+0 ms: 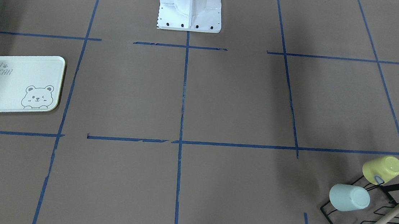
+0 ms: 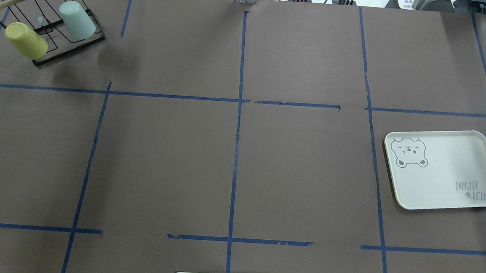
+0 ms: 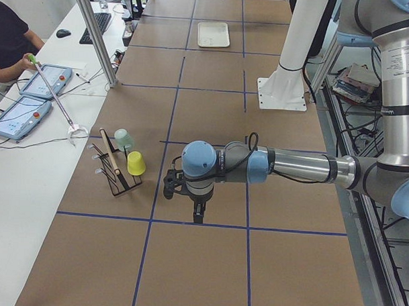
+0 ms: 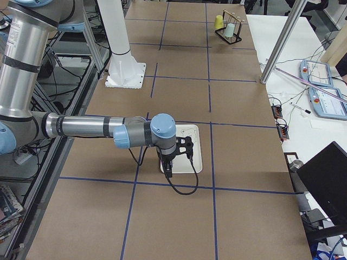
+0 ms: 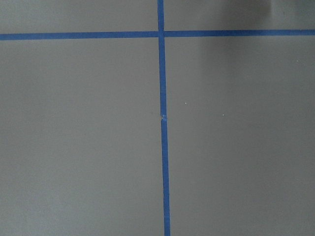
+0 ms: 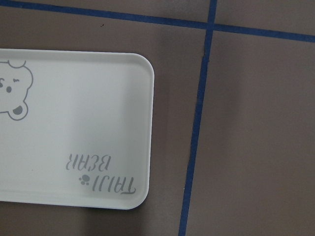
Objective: Left arm grabs green cup and hands to right arm on tray
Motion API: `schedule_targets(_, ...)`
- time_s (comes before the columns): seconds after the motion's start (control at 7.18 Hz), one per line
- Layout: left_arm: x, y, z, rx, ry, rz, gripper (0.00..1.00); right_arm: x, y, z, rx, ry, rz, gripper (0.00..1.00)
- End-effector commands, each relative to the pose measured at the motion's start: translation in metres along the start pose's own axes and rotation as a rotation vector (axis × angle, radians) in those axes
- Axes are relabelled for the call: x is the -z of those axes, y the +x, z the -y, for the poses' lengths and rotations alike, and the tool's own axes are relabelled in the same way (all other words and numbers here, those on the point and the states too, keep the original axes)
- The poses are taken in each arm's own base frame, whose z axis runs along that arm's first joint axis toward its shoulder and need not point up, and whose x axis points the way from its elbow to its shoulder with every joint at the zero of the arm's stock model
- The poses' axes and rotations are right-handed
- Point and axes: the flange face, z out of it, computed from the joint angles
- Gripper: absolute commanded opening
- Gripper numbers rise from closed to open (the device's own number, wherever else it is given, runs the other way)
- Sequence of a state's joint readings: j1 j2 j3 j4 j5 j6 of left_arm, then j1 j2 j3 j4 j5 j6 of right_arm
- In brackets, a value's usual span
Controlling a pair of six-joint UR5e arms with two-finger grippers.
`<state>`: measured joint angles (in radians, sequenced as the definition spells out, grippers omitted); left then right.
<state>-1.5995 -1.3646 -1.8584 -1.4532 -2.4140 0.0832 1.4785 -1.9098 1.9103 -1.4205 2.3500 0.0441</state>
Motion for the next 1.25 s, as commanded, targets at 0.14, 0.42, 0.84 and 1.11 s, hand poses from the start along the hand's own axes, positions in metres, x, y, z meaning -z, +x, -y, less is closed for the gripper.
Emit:
schedule_targets(0.14,0.001,0.001,-0.001,-0.002,0.001,0.001,1.00,-0.003,0.003,0.004,0.004,0.001,-0.001,1.00)
schedule_targets(0.42,0.002,0.002,-0.010,-0.033,-0.001,0.015,1.00,-0.005,0.004,0.018,0.014,0.011,-0.005,1.00)
schedule_targets(0.84,-0.007,0.006,-0.005,-0.072,-0.037,0.078,1.00,0.003,-0.010,0.051,0.006,-0.013,0.007,1.00)
schedule_targets(1.11,-0.009,0.010,0.005,-0.090,-0.034,0.081,1.00,0.010,-0.016,0.072,0.049,-0.090,0.009,1.00)
